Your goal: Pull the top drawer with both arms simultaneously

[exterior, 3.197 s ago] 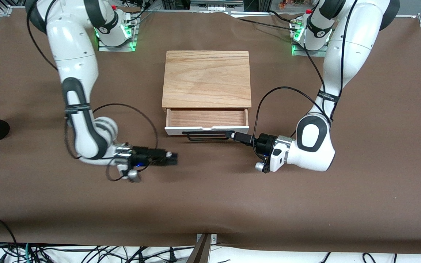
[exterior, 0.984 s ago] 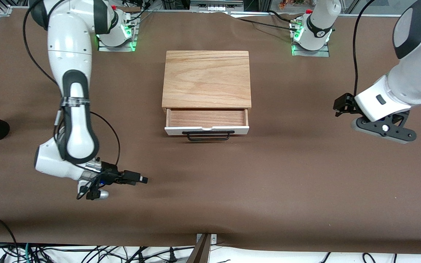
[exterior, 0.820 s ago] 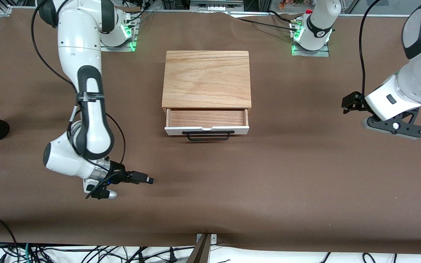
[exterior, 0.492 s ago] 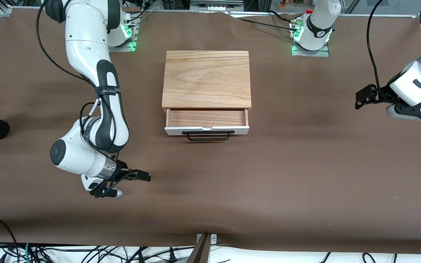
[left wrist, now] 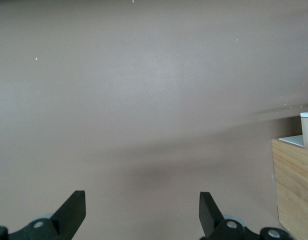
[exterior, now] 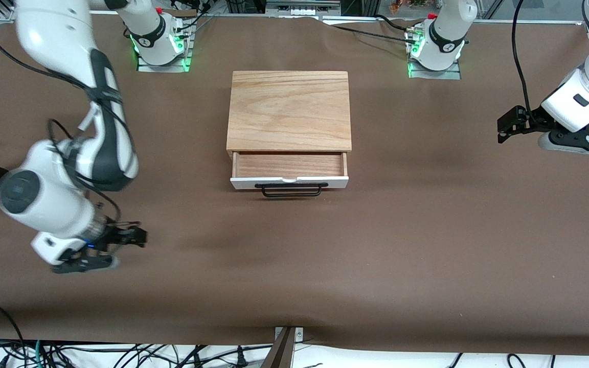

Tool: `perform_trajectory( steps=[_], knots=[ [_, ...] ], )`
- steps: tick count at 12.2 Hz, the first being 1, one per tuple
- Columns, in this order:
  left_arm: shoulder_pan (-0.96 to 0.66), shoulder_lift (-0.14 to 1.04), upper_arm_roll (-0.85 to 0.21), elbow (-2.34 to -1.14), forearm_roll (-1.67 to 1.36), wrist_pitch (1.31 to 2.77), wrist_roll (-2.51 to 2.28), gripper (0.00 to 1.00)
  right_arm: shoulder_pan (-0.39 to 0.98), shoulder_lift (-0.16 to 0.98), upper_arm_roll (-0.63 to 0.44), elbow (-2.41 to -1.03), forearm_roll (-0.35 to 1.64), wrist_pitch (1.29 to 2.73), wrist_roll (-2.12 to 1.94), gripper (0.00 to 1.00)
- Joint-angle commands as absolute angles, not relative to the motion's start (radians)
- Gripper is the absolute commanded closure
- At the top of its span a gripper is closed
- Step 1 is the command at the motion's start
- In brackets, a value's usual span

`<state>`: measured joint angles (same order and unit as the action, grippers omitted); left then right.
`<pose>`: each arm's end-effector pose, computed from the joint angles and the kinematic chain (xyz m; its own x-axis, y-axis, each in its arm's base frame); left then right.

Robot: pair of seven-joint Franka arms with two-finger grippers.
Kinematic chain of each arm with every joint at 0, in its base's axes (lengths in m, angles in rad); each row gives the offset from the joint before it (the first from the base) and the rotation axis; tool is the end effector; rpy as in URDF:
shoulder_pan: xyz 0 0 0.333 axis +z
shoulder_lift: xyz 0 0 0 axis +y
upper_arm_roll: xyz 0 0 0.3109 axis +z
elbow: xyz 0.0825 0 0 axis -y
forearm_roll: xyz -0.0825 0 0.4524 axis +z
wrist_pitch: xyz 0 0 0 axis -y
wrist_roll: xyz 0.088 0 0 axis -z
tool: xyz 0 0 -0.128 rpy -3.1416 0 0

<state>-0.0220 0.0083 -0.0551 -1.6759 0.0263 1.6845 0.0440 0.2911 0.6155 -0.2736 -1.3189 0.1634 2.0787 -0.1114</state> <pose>0.6303 -0.0455 0.5461 0.9923 -0.1237 -0.0009 -0.1237 -0.9920 -0.0257 0.8018 0.0677 0.3545 0.9788 0.1221 0.1644 0.1202 -0.9925 0.0212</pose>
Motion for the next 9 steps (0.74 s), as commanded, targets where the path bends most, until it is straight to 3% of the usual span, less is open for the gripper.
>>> perform_trajectory(
  steps=[1,4,9],
  knots=[
    [-0.023,0.002,-0.058,-1.666,0.046,1.658,0.038,0.0,0.142,0.364,-0.173,-1.543,0.124,2.083,-0.117,0.0],
    [-0.025,0.002,-0.066,-1.663,0.046,1.647,0.032,0.0,0.077,0.211,-0.173,-1.569,0.117,1.982,-0.117,0.0],
    [-0.025,0.003,-0.066,-1.646,0.046,1.624,0.032,0.0,0.054,0.1,-0.158,-1.597,0.038,1.798,-0.098,0.0]
  ],
)
